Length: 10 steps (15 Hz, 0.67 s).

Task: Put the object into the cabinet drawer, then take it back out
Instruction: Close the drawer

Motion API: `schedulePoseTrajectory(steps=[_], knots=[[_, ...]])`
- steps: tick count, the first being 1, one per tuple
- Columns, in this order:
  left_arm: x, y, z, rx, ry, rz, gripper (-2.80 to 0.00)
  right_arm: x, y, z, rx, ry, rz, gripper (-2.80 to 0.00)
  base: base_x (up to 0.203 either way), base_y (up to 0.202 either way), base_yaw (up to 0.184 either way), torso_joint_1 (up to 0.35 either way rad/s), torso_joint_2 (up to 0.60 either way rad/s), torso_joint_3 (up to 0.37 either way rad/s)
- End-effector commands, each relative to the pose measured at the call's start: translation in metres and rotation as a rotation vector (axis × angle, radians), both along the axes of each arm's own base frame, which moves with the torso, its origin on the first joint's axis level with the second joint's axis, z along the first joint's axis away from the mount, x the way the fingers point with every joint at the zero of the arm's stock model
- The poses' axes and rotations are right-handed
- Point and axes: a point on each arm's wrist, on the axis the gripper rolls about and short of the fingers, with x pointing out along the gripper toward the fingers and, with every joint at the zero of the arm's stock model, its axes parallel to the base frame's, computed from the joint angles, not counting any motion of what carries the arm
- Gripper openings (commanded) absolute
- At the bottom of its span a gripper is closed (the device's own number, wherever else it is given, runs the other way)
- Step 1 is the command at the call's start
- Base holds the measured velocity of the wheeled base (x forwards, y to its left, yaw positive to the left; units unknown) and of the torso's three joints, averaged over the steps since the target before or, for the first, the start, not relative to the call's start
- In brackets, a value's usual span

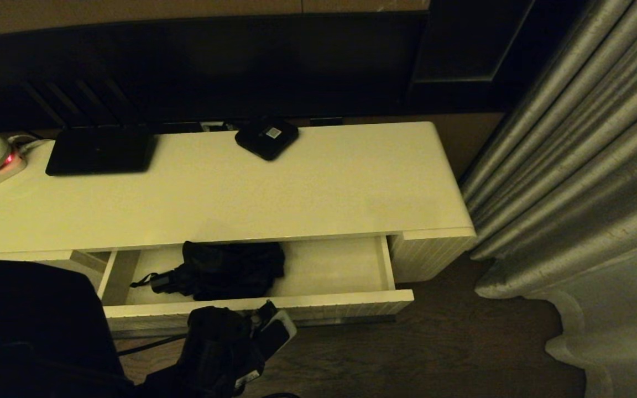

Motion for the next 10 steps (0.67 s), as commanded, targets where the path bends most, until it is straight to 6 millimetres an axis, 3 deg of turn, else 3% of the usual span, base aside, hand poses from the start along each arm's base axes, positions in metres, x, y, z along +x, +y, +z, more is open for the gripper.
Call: schedulePoseTrajectory(steps=[1,10], knots=[[0.006,-0.004,-0.006,-0.003,-0.027,0.022,-2.80,0.000,0.000,0.000,0.000,0.001,0.001,-2.80,0.000,0.000,0.000,0.000,0.00,0.000],[0.040,-0.004,-0.001,-0.106,-0.174,0.102,-2.80,0.000,0.000,0.000,0.000,0.001,0.001,-2.80,0.000,0.000,0.000,0.000,0.00,0.000]])
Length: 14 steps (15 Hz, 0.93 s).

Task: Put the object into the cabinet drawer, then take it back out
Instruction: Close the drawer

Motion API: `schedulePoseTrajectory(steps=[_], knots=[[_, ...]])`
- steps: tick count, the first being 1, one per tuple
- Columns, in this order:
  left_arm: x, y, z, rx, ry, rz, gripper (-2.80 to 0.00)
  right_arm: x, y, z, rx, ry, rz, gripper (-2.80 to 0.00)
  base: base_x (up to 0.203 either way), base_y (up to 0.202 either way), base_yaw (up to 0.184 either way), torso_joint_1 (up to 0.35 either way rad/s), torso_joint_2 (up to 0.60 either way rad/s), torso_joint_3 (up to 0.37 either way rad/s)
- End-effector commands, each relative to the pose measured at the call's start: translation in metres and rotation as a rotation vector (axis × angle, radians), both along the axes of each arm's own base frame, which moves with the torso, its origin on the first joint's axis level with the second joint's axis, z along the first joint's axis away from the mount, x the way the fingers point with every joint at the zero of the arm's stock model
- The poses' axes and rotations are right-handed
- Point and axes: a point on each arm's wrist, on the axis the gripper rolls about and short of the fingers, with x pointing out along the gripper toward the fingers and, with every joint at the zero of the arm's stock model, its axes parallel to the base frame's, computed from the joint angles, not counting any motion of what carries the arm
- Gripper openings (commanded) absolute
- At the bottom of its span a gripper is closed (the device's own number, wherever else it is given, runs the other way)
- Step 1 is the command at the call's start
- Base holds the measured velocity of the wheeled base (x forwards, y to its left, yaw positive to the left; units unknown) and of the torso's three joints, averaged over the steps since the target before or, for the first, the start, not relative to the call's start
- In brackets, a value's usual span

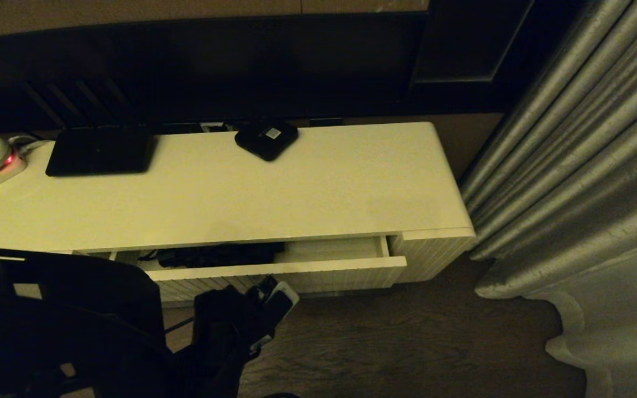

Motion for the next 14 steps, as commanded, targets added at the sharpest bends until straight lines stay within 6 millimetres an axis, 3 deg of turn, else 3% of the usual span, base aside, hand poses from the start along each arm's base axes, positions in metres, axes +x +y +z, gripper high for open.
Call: schedulePoseTrajectory(steps=[1,14], knots=[[0.006,0.004,0.000,0.004,-0.005,0.027,-2.80,0.000,0.000,0.000,0.000,0.000,0.001,-2.80,0.000,0.000,0.000,0.000,0.00,0.000],[0.033,0.013,0.015,-0.033,-0.090,0.083,-2.80,0.000,0.000,0.000,0.000,0.000,0.001,-2.80,0.000,0.000,0.000,0.000,0.00,0.000]])
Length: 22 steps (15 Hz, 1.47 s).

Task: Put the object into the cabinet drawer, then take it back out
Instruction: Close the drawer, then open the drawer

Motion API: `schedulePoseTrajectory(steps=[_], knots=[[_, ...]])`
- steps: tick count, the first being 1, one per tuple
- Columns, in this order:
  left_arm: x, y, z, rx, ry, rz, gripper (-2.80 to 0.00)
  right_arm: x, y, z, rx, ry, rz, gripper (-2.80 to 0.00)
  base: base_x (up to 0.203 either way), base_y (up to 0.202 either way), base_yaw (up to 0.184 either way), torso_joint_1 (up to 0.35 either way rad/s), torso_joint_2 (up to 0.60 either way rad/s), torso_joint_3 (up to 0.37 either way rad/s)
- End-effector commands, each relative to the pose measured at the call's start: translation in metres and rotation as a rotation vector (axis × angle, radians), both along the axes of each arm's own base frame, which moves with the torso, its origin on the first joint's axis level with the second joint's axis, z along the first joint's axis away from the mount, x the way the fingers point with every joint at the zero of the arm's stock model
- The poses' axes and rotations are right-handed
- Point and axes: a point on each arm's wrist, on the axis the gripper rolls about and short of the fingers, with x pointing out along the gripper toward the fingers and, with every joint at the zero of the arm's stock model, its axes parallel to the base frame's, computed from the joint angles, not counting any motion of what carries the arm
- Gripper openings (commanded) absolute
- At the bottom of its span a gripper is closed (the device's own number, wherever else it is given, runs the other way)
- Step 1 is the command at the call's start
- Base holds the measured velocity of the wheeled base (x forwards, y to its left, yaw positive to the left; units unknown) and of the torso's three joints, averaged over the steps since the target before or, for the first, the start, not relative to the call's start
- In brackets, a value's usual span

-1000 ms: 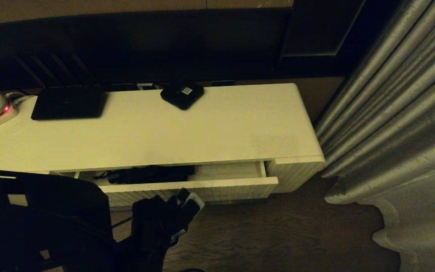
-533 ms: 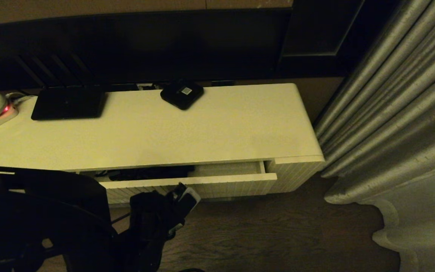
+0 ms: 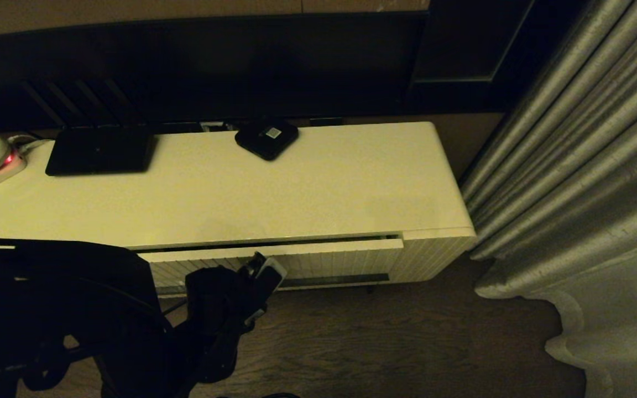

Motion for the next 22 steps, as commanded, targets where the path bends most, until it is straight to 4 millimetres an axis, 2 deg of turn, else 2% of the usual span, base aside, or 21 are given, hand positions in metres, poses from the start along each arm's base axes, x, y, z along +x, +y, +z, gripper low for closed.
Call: schedulePoseTrajectory(steps=[1,5,9,15,17,20,22], knots=[[0.005,0.000,0.006,-0.014,-0.032,0.008,-2.80,0.000,0.000,0.000,0.000,0.000,0.001,-2.80,0.000,0.000,0.000,0.000,0.00,0.000],[0.001,0.002,0.011,-0.020,-0.041,0.003,-2.80,0.000,0.000,0.000,0.000,0.000,0.001,-2.80,0.000,0.000,0.000,0.000,0.00,0.000],[-0.023,0.013,0.032,0.009,-0.049,-0.059,-2.80,0.000,0.000,0.000,0.000,0.000,0.001,-2.80,0.000,0.000,0.000,0.000,0.00,0.000],[-0.064,0.033,0.080,0.013,-0.045,-0.125,-2.80,0.000,0.000,0.000,0.000,0.000,0.001,-2.80,0.000,0.000,0.000,0.000,0.00,0.000],[-0.084,0.045,0.100,0.038,0.029,-0.179,-2.80,0.000,0.000,0.000,0.000,0.000,0.001,-2.80,0.000,0.000,0.000,0.000,0.00,0.000],[-0.122,0.065,0.122,0.117,0.367,-0.305,-2.80,0.000,0.000,0.000,0.000,0.000,0.001,-2.80,0.000,0.000,0.000,0.000,0.00,0.000],[-0.148,0.077,0.144,0.092,0.570,-0.413,-2.80,0.000,0.000,0.000,0.000,0.000,0.001,-2.80,0.000,0.000,0.000,0.000,0.00,0.000]])
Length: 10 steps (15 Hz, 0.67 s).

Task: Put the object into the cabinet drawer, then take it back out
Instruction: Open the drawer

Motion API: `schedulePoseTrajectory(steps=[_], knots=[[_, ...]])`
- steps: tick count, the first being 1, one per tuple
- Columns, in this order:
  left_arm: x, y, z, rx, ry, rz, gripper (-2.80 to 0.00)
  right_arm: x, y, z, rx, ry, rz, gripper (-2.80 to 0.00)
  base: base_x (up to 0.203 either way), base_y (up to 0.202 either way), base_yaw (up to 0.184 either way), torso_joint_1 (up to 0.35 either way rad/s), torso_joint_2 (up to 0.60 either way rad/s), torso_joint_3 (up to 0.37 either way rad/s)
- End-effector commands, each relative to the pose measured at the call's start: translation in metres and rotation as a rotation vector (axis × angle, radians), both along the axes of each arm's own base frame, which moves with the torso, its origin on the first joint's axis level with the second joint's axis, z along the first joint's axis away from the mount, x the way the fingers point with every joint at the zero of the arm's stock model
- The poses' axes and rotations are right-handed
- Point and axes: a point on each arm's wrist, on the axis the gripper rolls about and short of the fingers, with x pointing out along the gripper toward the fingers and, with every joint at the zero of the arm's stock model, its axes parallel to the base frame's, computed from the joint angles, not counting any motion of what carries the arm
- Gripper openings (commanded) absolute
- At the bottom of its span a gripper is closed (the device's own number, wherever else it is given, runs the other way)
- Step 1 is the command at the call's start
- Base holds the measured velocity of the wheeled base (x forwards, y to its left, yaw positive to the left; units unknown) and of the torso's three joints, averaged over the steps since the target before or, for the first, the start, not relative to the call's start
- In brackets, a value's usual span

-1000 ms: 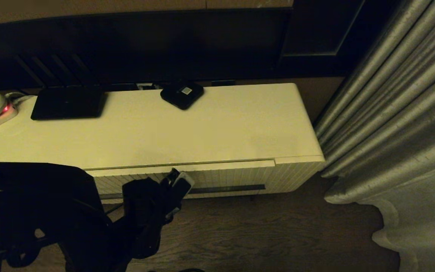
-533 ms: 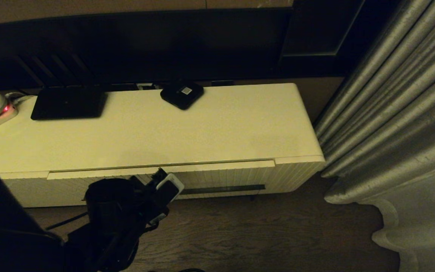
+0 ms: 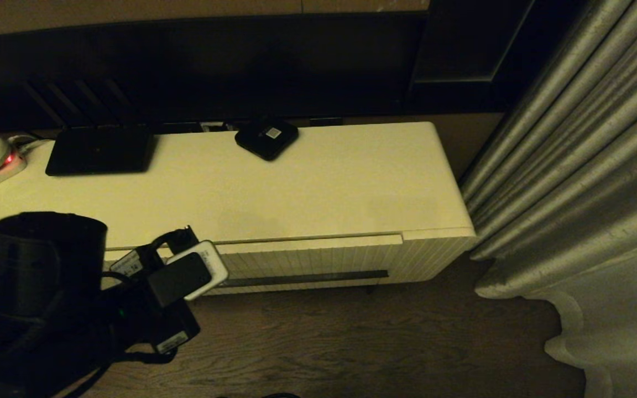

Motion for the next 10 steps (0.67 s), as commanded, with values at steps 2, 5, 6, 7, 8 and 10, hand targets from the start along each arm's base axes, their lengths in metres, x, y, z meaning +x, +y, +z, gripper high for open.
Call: schedulePoseTrajectory(steps=[2,5,6,7,8,10], knots=[[-0.056,0.028,0.014,0.081,0.416,-0.136,-2.80,0.000,0.000,0.000,0.000,0.001,0.001,-2.80,0.000,0.000,0.000,0.000,0.00,0.000],[-0.060,0.029,-0.015,0.153,0.531,-0.186,-2.80,0.000,0.000,0.000,0.000,0.001,0.001,-2.80,0.000,0.000,0.000,0.000,0.00,0.000],[-0.059,0.028,-0.024,0.214,0.555,-0.224,-2.80,0.000,0.000,0.000,0.000,0.001,0.001,-2.80,0.000,0.000,0.000,0.000,0.00,0.000],[-0.058,0.028,-0.030,0.245,0.572,-0.239,-2.80,0.000,0.000,0.000,0.000,0.001,0.001,-2.80,0.000,0.000,0.000,0.000,0.00,0.000],[-0.058,0.028,-0.035,0.264,0.596,-0.246,-2.80,0.000,0.000,0.000,0.000,0.001,0.001,-2.80,0.000,0.000,0.000,0.000,0.00,0.000],[-0.057,0.027,-0.039,0.283,0.605,-0.261,-2.80,0.000,0.000,0.000,0.000,0.001,0.001,-2.80,0.000,0.000,0.000,0.000,0.00,0.000]])
